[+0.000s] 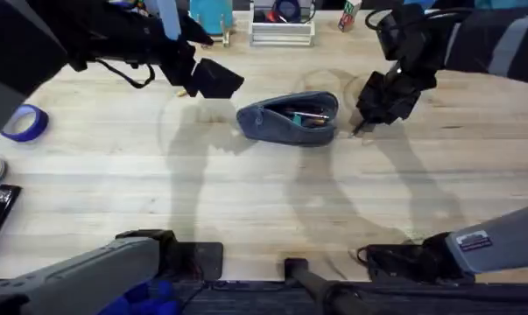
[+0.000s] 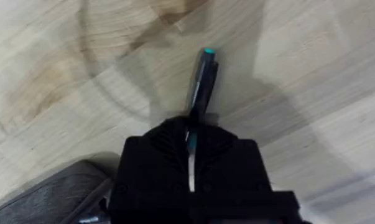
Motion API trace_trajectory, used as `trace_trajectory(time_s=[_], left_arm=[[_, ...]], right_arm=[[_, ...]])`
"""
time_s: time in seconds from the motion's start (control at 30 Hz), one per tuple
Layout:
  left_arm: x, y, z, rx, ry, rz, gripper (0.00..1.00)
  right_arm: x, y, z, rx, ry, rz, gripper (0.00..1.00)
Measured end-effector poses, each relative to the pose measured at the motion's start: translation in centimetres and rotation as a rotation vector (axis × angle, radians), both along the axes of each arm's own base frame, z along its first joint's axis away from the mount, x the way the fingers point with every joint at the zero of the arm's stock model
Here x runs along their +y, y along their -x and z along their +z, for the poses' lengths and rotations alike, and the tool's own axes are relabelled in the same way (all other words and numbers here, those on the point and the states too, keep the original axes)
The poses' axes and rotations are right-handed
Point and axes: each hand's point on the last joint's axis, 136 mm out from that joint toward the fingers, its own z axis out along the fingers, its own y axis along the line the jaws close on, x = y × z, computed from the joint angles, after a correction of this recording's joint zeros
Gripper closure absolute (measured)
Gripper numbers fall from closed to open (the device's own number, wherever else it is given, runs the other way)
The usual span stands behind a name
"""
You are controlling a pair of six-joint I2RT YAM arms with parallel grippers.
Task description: Unzip the bag, pick up the pens from the table one at a time and place them inside, then zip the bag closed.
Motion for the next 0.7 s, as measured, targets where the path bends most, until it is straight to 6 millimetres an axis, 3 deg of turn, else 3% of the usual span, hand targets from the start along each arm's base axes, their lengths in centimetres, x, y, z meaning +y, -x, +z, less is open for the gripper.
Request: trace_trajectory(time_s=[0.37,0.7], left_arm=[[0.0,0.0,0.0,0.0,0.0,0.0,0.008],[0.0,0.0,0.0,-0.001,0.0,0.0,0.008]], right_arm=[[-0.2,0.6,0.8,0.064,-0.017,0.001,0.972],[0.5,-3.3,6.4,-0.037,-0.006,0.159,0.971]])
